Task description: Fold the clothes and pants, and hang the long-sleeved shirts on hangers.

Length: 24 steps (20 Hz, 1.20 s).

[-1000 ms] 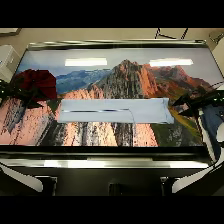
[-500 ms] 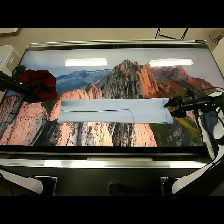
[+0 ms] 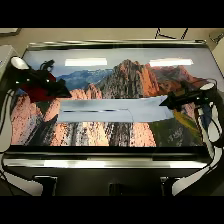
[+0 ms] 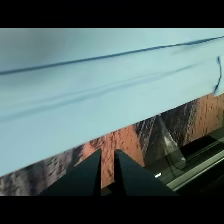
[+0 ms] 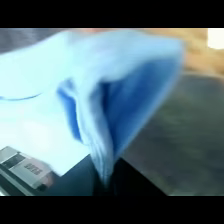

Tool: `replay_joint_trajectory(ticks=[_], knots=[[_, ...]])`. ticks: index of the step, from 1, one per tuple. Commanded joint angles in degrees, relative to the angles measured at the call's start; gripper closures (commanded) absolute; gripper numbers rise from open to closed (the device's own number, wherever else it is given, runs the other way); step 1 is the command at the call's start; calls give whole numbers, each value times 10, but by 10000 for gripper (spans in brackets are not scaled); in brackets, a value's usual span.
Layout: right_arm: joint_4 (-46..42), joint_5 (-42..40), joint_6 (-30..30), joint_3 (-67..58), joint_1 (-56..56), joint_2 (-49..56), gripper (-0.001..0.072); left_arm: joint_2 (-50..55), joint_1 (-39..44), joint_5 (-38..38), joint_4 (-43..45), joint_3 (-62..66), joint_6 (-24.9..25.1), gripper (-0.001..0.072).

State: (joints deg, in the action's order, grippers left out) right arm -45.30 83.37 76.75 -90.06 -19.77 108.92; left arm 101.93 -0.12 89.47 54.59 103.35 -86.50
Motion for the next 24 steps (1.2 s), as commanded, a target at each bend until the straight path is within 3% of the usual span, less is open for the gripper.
replay_joint_trajectory(ticks=[1,4,7,10,14,20,24], knots=[[6,8,45,0,34,-83,677,7,103,-156,0,-31,16,665],[6,21,105,0,70,-148,677,56,198,-238,-8,-46,-13,668],[6,33,150,0,104,-214,676,113,261,-294,-70,-46,-38,668],[6,40,180,0,127,-270,676,150,300,-315,-108,-46,-45,683],[7,47,213,0,133,-344,676,182,343,-359,-132,-46,-98,683],[2,47,246,0,133,-381,676,191,449,-541,-377,-42,-100,683],[3,37,246,0,133,-372,676,192,462,-564,-374,-41,-77,685]])
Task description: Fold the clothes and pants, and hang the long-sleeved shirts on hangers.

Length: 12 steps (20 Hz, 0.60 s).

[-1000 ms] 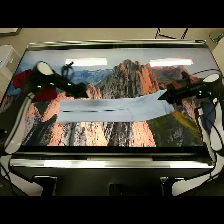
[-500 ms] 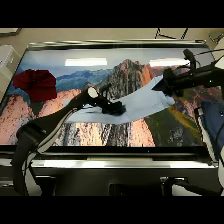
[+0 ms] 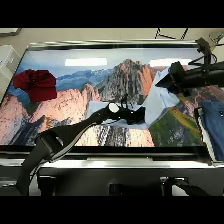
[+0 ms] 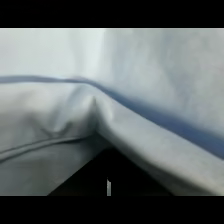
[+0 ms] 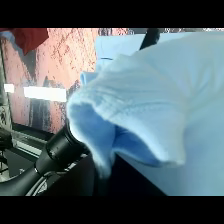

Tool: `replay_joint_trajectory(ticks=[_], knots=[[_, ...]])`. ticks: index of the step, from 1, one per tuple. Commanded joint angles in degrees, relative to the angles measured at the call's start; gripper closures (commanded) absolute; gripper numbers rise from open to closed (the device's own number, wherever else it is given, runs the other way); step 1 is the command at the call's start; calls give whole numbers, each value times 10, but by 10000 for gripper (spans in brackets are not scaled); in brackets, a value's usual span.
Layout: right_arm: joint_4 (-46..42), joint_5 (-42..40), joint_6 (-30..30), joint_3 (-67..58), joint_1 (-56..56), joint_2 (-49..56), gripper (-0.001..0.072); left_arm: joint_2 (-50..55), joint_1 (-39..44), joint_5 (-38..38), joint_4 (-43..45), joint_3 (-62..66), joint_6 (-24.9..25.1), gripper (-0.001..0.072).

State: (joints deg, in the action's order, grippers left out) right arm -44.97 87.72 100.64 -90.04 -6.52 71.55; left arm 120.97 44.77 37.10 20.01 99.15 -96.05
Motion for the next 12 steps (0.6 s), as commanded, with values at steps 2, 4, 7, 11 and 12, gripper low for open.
replay_joint_trajectory(ticks=[2,4,7,11,12], knots=[[8,-16,6,-1,1,14,676,-10,-30,-1,47,1,17,687],[43,-39,-7,-1,1,37,676,-42,-95,66,164,1,12,687],[107,-80,-33,-1,17,82,675,-133,-211,151,348,1,13,687],[129,-130,-40,-1,101,150,675,-279,-353,213,473,1,17,686],[134,-149,-40,-1,130,171,675,-315,-383,223,485,1,17,686]])
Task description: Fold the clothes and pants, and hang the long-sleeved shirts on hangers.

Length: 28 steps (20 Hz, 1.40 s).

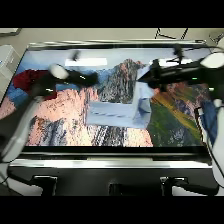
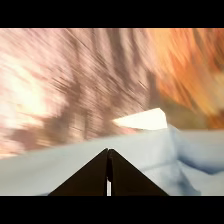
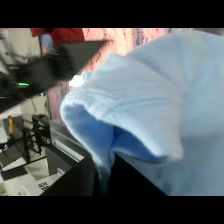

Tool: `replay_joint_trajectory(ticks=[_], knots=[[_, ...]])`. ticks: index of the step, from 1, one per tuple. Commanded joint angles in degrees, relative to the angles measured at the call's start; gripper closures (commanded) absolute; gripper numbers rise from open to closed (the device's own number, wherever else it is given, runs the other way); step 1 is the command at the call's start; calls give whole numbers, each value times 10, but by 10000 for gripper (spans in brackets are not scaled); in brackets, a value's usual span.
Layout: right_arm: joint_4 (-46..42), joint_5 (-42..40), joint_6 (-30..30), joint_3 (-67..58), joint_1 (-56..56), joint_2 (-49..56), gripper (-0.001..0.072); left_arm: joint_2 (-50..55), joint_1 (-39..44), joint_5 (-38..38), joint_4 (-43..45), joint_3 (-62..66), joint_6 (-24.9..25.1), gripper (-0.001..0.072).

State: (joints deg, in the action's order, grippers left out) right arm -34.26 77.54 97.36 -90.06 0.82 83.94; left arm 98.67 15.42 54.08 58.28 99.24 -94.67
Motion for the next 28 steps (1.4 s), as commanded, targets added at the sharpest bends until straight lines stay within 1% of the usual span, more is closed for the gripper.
replay_joint_trajectory(ticks=[1,4,6,7,8,9,10,11,12,14,15,16,17,18,20,21,22,23,24,25,26,27,28], knots=[[33,-67,-7,0,83,65,675,-122,-113,61,109,0,4,685],[53,-136,0,0,157,132,674,-202,-158,84,110,0,25,685],[65,-175,23,0,201,178,673,-242,-163,88,110,-1,34,685],[85,-194,26,0,221,203,659,-256,-162,89,110,-3,34,685],[111,-212,25,0,239,224,564,-267,-159,93,110,-3,34,685],[143,-231,23,0,254,244,275,-274,-156,96,110,-3,34,685],[173,-249,-1,0,265,256,80,-278,-153,98,110,-3,34,685],[197,-261,-26,0,266,260,81,-279,-150,101,110,-3,34,684],[202,-263,-40,0,257,257,81,-279,-149,106,110,-3,34,685],[186,-227,-66,0,207,235,82,-279,-146,115,110,-3,34,684],[160,-197,-65,0,171,220,82,-279,-146,115,110,-3,38,685],[118,-159,-60,0,129,204,82,-279,-147,115,110,-3,49,685],[52,-109,-45,0,80,185,82,-279,-147,116,112,-3,49,685],[-28,-54,-26,0,36,168,82,-279,-147,117,114,-3,49,685],[-224,64,14,4,-43,146,84,-279,-147,123,114,-3,49,685],[-293,93,25,23,-70,139,86,-279,-146,125,114,-3,49,684],[-304,92,25,56,-88,134,86,-279,-146,126,114,-3,49,684],[-276,70,15,101,-99,131,86,-279,-146,126,114,-3,47,684],[-229,37,-20,148,-100,132,86,-279,-146,126,114,-3,47,684],[-170,5,-75,187,-98,135,114,-279,-146,126,113,-3,46,684],[-106,-17,-142,218,-95,139,123,-279,-146,126,113,-3,45,684],[-59,-35,-184,239,-94,145,123,-279,-146,126,113,-3,45,684],[-35,-48,-198,249,-94,152,123,-279,-146,126,112,-3,45,684]])
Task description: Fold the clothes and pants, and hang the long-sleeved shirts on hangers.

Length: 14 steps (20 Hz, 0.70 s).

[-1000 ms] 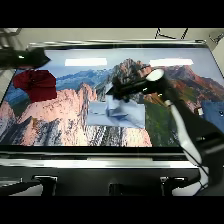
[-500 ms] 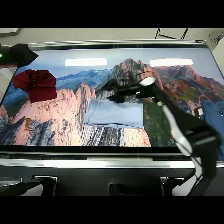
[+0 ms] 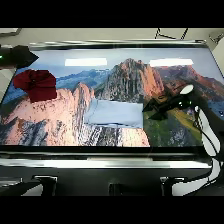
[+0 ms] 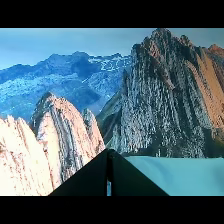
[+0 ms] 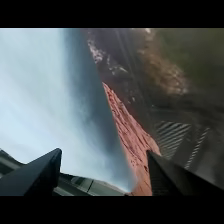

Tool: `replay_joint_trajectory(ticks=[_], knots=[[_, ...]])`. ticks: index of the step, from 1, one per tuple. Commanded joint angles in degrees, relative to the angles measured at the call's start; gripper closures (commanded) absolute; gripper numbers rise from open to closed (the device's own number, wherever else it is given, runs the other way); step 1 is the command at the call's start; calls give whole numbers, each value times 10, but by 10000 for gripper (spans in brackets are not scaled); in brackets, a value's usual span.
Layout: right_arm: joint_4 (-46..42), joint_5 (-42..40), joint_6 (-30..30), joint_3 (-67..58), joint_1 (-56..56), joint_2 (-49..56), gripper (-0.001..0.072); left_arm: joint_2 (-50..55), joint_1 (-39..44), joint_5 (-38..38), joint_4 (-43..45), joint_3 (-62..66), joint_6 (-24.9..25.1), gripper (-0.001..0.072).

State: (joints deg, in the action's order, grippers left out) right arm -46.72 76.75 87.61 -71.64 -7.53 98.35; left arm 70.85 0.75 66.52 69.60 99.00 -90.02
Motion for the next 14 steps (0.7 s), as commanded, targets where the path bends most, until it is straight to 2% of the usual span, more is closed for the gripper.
replay_joint_trajectory(ticks=[1,3,6,7,8,9,10,12,14], knots=[[103,-43,-109,67,-11,18,124,0,0,1,-2,0,-2,684],[132,-43,-121,67,-11,36,143,0,0,1,-2,0,-3,684],[199,-48,-144,67,-11,53,298,0,0,1,-2,0,-6,684],[223,-47,-147,67,-11,55,311,0,0,1,-2,0,-6,684],[243,-45,-156,66,-11,55,404,0,0,1,-2,0,-6,684],[266,-36,-174,65,-11,55,571,0,0,0,-2,0,-6,684],[282,-26,-188,64,-12,55,676,0,0,0,-2,0,-6,684],[290,22,-219,32,-20,54,677,0,0,0,-2,0,-6,684],[251,55,-187,-40,-47,44,677,0,0,0,-2,0,-6,684]])
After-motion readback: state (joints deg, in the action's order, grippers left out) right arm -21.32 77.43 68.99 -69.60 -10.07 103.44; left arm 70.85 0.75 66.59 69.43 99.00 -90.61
